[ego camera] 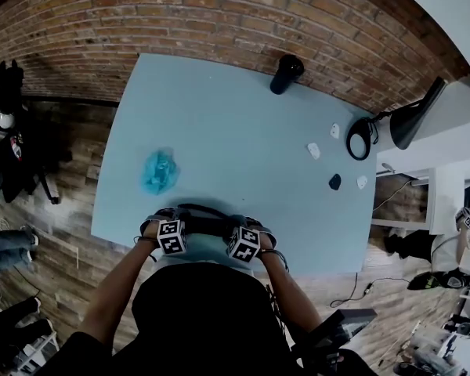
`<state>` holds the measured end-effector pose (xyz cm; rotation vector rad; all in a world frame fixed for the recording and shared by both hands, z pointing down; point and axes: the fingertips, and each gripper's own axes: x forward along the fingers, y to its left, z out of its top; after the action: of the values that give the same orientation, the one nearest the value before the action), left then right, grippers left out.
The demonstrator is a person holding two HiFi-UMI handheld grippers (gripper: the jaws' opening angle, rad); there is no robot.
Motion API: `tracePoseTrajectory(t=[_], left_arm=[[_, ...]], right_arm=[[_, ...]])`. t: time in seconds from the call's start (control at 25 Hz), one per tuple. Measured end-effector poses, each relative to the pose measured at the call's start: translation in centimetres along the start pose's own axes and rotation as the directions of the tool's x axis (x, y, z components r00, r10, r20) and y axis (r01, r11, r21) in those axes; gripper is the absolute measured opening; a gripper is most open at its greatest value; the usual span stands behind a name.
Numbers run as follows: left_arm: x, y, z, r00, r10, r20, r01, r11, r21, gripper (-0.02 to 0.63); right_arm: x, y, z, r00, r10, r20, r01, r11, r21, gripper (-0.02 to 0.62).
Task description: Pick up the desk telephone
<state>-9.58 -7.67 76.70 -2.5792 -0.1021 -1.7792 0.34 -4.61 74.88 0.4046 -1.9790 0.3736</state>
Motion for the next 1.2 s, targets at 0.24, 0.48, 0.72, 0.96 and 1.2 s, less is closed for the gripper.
tracePoseTrajectory(t=[0.24, 0.48, 0.72, 0.96, 1.2], left_arm=[[-1.0, 0.2, 1.1, 0.998, 0.023, 0.052, -0.022, 1.0, -0.004, 0.298], [-2.5, 0.3, 1.7, 0.995, 0.024, 0.099, -0.024, 1.0, -0.007, 0.298], [-4.9, 1.4, 2.0, 0.986, 0.071, 0.153, -0.072, 0.997, 0.0, 0.298], [-7.2, 2.2, 3.1, 0.971, 0.085, 0.221, -0.092, 0.996, 0.018, 0.298], [-9.4, 2.7, 4.3, 0.955, 0.116, 0.275, -0.137, 0.989, 0.058, 0.296]], right_arm=[[-1.4, -0.1, 0.2, 0.998, 0.0, 0.06, -0.002, 1.0, 0.019, 0.287], [-3.0, -0.5, 1.5, 0.995, -0.041, 0.095, 0.041, 0.999, -0.001, 0.286], [-4.2, -1.2, 3.3, 0.987, -0.045, 0.155, 0.05, 0.998, -0.033, 0.286], [-6.4, -1.7, 4.7, 0.973, -0.05, 0.226, 0.059, 0.998, -0.032, 0.287], [-8.3, -2.0, 5.5, 0.954, -0.064, 0.294, 0.077, 0.997, -0.031, 0.287]])
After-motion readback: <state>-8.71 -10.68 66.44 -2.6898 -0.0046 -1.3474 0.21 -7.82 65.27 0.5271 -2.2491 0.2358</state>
